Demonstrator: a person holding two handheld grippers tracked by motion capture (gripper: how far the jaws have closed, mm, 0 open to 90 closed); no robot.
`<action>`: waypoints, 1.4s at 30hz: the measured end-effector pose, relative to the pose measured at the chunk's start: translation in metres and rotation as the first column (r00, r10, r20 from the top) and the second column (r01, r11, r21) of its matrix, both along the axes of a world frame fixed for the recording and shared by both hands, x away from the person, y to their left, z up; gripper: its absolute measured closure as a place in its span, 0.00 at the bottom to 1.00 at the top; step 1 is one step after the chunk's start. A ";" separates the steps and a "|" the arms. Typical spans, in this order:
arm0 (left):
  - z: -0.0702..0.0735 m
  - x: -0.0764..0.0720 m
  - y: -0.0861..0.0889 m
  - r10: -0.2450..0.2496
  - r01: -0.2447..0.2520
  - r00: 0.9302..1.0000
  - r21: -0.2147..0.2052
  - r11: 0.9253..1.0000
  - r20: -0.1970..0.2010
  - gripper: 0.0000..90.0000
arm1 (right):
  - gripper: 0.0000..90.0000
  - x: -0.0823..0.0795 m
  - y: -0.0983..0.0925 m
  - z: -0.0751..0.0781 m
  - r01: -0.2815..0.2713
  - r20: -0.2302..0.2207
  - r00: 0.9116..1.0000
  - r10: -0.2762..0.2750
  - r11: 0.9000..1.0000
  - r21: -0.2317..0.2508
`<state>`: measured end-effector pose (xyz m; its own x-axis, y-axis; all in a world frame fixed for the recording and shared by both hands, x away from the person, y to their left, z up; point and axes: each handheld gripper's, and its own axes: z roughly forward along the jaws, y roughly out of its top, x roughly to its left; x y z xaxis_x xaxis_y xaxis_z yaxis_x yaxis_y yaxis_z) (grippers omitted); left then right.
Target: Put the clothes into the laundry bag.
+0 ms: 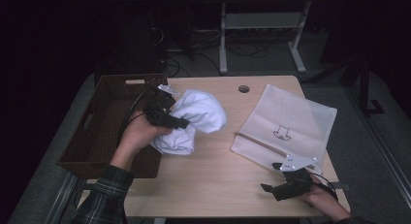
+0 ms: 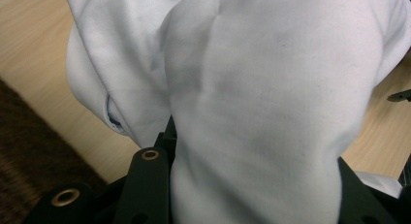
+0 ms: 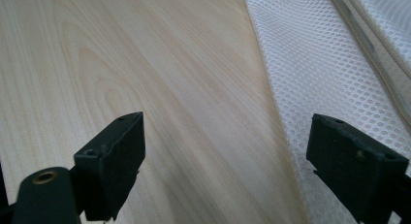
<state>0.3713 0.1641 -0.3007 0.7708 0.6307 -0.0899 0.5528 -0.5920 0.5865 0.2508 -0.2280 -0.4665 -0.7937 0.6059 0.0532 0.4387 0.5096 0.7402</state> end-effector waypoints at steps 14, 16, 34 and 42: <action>-0.035 -0.012 -0.031 -0.040 0.040 0.999 0.021 0.999 -0.023 0.67 | 0.15 0.000 0.000 0.000 -0.006 0.003 1.000 0.006 1.000 -0.001; -0.041 -0.015 -0.035 -0.047 0.047 0.999 0.023 0.999 -0.025 0.67 | 0.15 -0.001 0.000 0.000 -0.006 0.004 1.000 0.006 1.000 0.000; -0.095 -0.043 -0.054 -0.052 0.055 0.998 0.091 0.994 -0.034 0.67 | 0.14 0.000 -0.001 0.003 0.003 0.017 1.000 -0.003 1.000 0.007; -0.118 -0.050 -0.052 -0.048 0.052 0.998 0.112 0.992 -0.045 0.67 | 0.14 0.000 -0.005 0.008 -0.008 -0.014 1.000 0.009 1.000 0.014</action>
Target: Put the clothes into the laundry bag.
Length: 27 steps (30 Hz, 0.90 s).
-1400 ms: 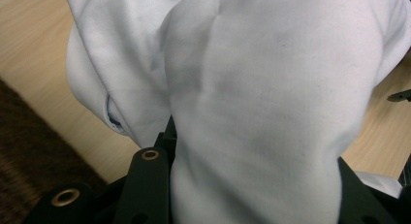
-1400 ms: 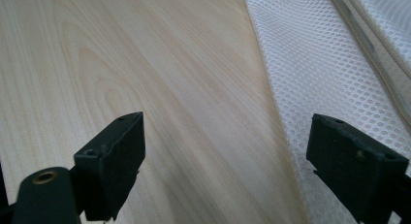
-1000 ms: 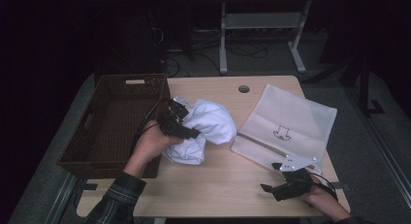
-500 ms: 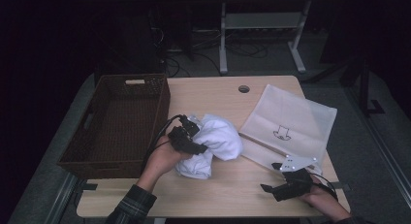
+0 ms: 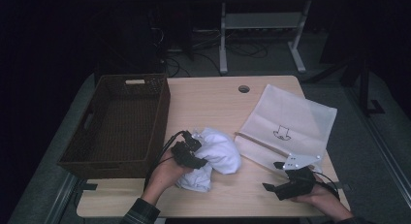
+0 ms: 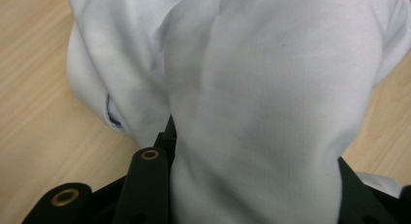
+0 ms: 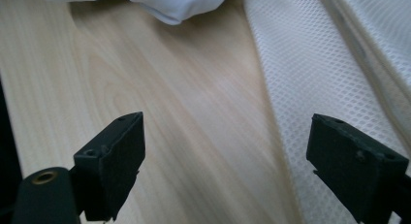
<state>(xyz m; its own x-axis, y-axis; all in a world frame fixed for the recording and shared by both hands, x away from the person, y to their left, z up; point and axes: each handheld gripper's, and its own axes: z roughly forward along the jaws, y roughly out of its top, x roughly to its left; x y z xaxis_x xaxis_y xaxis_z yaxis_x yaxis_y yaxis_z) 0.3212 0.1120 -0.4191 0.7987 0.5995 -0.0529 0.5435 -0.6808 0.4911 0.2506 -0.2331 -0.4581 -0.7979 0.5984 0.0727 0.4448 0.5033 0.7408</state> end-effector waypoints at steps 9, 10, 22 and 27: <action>-0.012 -0.007 -0.004 -0.020 0.020 1.000 0.026 0.999 0.020 0.64 | 0.16 -0.001 -0.004 0.009 -0.051 -0.029 0.998 0.051 0.999 0.003; -0.012 -0.007 -0.003 -0.022 0.021 1.000 0.021 1.000 0.022 0.63 | 0.17 0.000 -0.005 0.009 -0.049 -0.041 0.998 0.049 0.999 0.006; -0.020 -0.008 0.001 -0.021 0.021 1.000 -0.025 0.999 0.010 0.52 | 0.42 0.010 -0.022 0.014 0.011 -0.049 0.999 -0.011 1.000 0.007; -0.021 -0.008 0.001 -0.026 0.027 1.000 -0.026 0.999 0.014 0.49 | 0.48 0.023 -0.028 0.019 0.026 -0.045 0.999 -0.025 0.999 0.019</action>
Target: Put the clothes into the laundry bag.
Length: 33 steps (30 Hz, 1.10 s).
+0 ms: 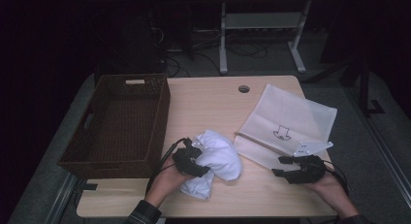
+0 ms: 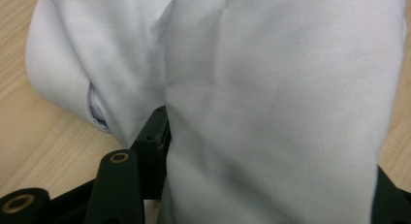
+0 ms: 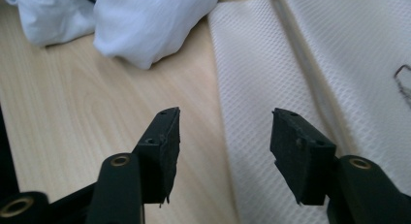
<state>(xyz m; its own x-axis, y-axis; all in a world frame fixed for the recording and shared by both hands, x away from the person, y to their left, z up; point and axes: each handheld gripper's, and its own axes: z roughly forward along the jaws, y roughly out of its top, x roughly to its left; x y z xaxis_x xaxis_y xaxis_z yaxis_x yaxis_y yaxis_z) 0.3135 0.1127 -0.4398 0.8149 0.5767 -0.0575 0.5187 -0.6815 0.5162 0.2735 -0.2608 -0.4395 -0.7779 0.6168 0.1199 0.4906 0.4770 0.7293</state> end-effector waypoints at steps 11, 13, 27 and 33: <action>-0.001 -0.002 -0.001 -0.011 0.011 1.000 0.015 1.000 0.020 0.52 | 0.55 0.039 -0.012 0.013 0.042 0.065 0.997 -0.042 0.999 0.004; -0.001 -0.002 -0.001 -0.010 0.009 1.000 0.014 1.000 0.020 0.52 | 0.53 0.047 -0.013 0.013 0.042 0.070 0.997 -0.041 0.999 -0.007; -0.004 -0.001 0.000 -0.008 0.008 1.000 0.000 1.000 0.017 0.52 | 0.47 0.081 -0.018 -0.008 -0.009 0.057 0.998 0.012 0.999 -0.042; -0.004 0.000 0.001 -0.007 0.007 1.000 -0.005 1.000 0.011 0.52 | 0.49 0.083 -0.018 -0.016 -0.021 0.039 0.999 0.024 0.996 -0.082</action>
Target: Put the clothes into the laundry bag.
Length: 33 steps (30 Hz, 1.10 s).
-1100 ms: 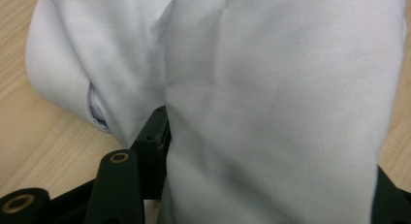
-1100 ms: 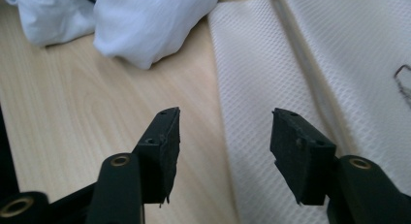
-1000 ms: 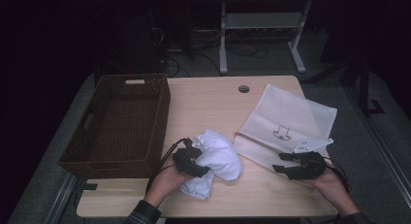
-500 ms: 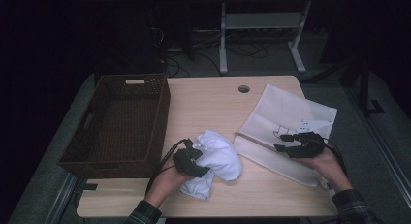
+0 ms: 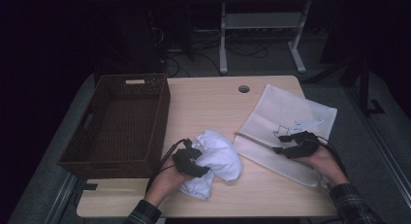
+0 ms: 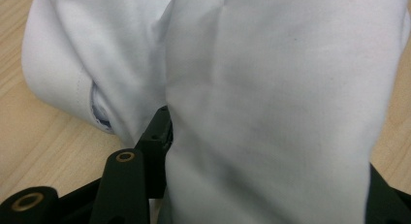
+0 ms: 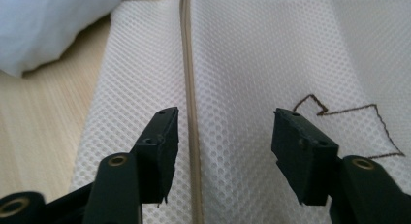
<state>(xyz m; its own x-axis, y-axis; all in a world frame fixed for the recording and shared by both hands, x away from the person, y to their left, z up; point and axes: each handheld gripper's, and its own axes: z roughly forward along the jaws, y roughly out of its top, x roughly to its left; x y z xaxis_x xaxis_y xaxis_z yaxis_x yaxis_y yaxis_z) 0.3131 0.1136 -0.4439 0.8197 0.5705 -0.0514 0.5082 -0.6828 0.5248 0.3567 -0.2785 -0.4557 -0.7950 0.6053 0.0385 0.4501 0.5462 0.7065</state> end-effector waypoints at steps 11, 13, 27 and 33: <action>0.000 0.000 0.000 0.001 -0.001 1.000 -0.001 1.000 -0.002 0.53 | 0.71 0.007 -0.006 -0.012 0.058 -0.032 0.998 -0.058 0.998 -0.003; 0.000 0.000 0.000 0.001 -0.001 1.000 0.000 1.000 -0.001 0.53 | 0.74 0.007 -0.006 -0.014 0.058 -0.036 0.998 -0.059 0.998 -0.004; 0.000 0.000 0.000 0.000 0.000 1.000 0.002 1.000 0.000 0.53 | 0.96 0.004 -0.001 -0.013 0.108 0.012 0.994 -0.108 0.994 -0.009; 0.000 0.000 0.000 0.000 0.000 1.000 0.003 1.000 0.001 0.53 | 0.97 0.007 -0.001 -0.007 0.151 0.027 0.988 -0.152 0.988 0.038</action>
<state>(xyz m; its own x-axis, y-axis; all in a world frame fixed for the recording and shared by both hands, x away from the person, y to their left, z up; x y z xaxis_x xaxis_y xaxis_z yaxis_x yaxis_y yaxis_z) 0.3132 0.1134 -0.4443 0.8198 0.5705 -0.0486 0.5073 -0.6844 0.5237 0.3639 -0.2792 -0.4623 -0.6951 0.7178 0.0402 0.5043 0.4469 0.7389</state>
